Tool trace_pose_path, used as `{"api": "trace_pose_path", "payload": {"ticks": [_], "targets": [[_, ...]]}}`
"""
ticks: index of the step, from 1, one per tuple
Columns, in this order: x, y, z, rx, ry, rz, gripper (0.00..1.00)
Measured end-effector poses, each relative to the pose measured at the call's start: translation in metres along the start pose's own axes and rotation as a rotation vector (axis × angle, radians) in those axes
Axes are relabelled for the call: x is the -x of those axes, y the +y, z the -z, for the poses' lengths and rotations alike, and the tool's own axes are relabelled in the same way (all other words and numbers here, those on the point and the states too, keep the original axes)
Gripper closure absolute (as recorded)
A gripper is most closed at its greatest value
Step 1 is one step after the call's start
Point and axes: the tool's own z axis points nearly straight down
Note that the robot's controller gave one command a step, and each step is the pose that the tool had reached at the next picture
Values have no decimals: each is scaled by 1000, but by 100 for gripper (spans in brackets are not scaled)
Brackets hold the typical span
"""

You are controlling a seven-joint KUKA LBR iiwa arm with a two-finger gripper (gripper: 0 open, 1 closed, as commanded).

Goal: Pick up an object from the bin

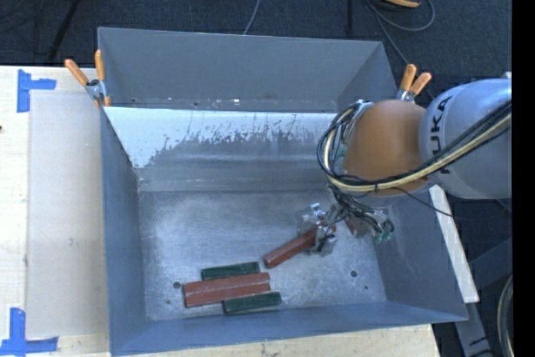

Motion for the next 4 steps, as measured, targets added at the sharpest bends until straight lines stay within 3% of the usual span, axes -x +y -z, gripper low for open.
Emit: {"api": "trace_pose_path", "payload": {"ticks": [1, 2, 3, 4], "targets": [[0, 0, 0, 0, 1, -1, 0], [0, 0, 0, 0, -1, -3, 100], [0, 0, 0, 0, 0, -3, 0], [0, 0, 0, 0, 0, -4, 100]]}}
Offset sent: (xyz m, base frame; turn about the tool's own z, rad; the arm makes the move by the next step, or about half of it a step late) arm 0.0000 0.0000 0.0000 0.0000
